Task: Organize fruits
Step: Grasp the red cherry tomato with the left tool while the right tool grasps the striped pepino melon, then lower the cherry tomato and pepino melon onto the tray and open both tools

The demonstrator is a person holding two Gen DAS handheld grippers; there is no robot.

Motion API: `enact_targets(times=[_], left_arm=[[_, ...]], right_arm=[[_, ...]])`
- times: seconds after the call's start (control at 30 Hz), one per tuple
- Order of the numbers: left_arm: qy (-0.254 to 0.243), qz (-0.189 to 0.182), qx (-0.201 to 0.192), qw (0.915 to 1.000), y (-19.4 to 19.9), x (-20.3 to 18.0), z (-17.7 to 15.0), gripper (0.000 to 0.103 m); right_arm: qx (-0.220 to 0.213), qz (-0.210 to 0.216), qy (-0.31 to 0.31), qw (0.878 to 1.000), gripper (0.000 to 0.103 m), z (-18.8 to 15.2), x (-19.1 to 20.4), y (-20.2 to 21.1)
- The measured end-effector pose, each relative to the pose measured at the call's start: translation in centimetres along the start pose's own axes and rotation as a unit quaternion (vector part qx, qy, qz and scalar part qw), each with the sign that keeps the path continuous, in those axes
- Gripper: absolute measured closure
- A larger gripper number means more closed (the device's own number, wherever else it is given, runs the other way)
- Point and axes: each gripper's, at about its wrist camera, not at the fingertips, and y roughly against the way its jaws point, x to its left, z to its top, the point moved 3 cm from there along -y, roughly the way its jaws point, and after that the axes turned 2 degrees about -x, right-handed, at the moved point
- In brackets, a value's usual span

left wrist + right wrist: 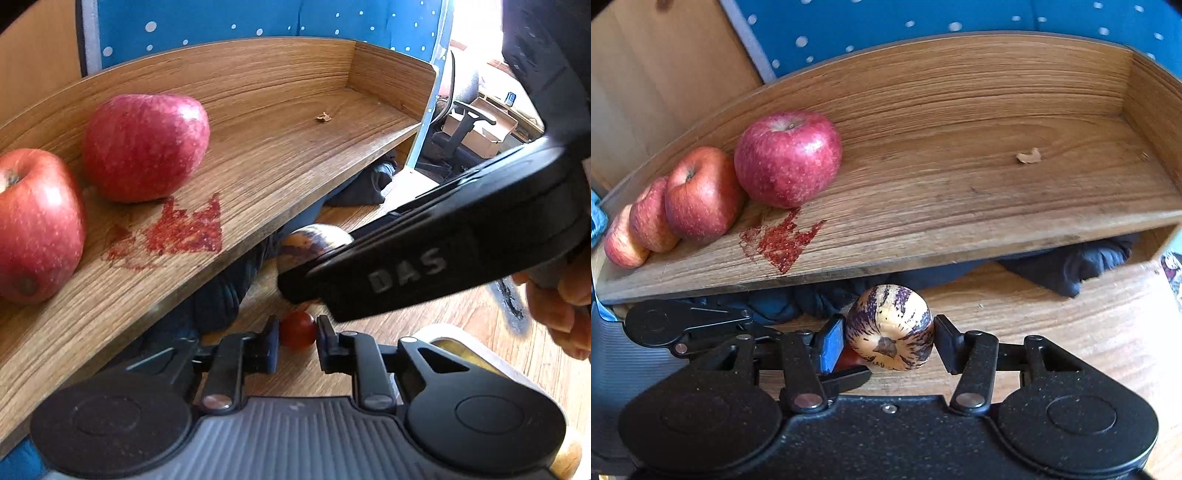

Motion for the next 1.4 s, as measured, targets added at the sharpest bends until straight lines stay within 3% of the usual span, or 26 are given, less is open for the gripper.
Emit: enact_targets(times=[0.6, 1.1, 1.4], left_arm=[[0.065, 0.012, 0.006, 0.9978, 3.3, 0.3, -2.0, 0.081], [0.091, 0.038, -0.008, 0.9951, 8.6, -0.9, -4.7, 0.081], [0.133, 0.057, -0.004, 0.9895, 11.4, -1.0, -7.9, 0.081]], right_arm=[[-0.033, -0.022, -0.046, 0.998, 0.049, -3.4, -0.6, 5.2], [-0.046, 0.006, -0.024, 0.999, 0.049, -6.9, 2.3, 8.7], [-0.041, 0.026, 0.001, 0.999, 0.049, -8.6, 4.4, 9.3]])
